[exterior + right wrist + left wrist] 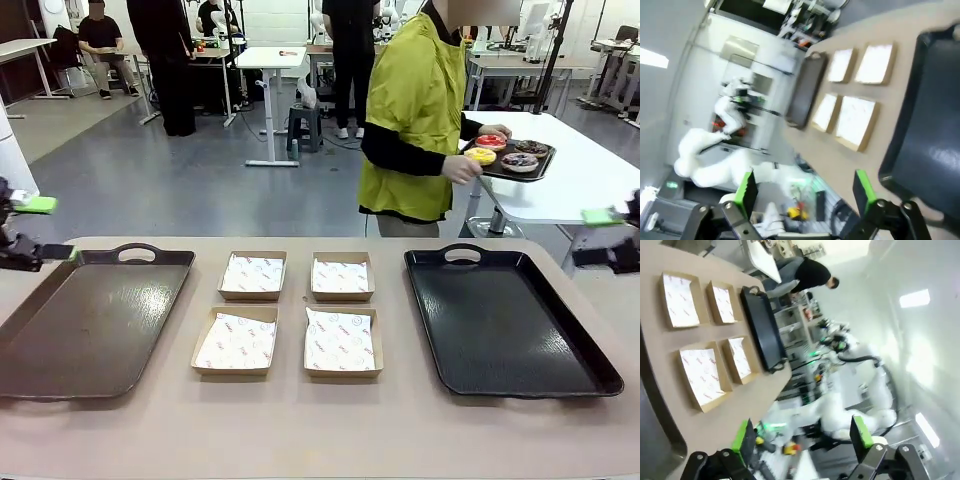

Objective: Individually package the donuts and arrange them on the tray.
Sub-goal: Pick up one Paper togo box.

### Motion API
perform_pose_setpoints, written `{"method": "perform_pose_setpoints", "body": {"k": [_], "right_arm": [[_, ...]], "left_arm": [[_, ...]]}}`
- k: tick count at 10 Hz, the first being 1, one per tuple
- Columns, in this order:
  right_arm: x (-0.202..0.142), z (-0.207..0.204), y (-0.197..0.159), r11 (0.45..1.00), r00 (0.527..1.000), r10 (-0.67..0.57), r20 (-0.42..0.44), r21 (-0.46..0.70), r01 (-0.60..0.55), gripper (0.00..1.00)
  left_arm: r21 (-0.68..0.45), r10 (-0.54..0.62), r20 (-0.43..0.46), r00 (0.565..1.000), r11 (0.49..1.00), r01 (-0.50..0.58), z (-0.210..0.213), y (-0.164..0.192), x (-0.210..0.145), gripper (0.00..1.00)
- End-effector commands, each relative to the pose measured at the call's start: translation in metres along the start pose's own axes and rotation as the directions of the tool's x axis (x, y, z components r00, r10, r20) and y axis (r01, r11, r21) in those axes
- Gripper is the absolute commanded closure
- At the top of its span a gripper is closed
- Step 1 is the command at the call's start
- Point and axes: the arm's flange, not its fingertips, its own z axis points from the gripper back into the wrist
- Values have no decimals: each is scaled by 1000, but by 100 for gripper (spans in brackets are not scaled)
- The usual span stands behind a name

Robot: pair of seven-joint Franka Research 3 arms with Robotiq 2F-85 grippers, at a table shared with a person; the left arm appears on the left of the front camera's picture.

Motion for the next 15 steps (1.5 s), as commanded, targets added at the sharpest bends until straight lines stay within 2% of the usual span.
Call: {"method": "perform_pose_setpoints", "body": {"k": [1,3,7,8,15], "right_arm": [[-65,-10,-43,996,996,-85,-28,31,86,0],[-70,8,-58,991,991,-131,-22,-33,130,0],[-73,20,-45,994,995,-98,8,-51,98,0],[-47,39,-73,987,988,-153,-3,-52,153,0],[-47,39,-73,987,988,-153,-3,-52,153,0]], "left_arm": [[-3,83,50,995,997,-83,19,25,-1,0],[74,119,58,991,990,-124,43,33,-10,0],[209,119,92,989,969,-135,80,28,-18,0],[139,137,86,987,979,-148,69,40,-13,0],[139,137,86,987,979,-148,69,40,-13,0]]}}
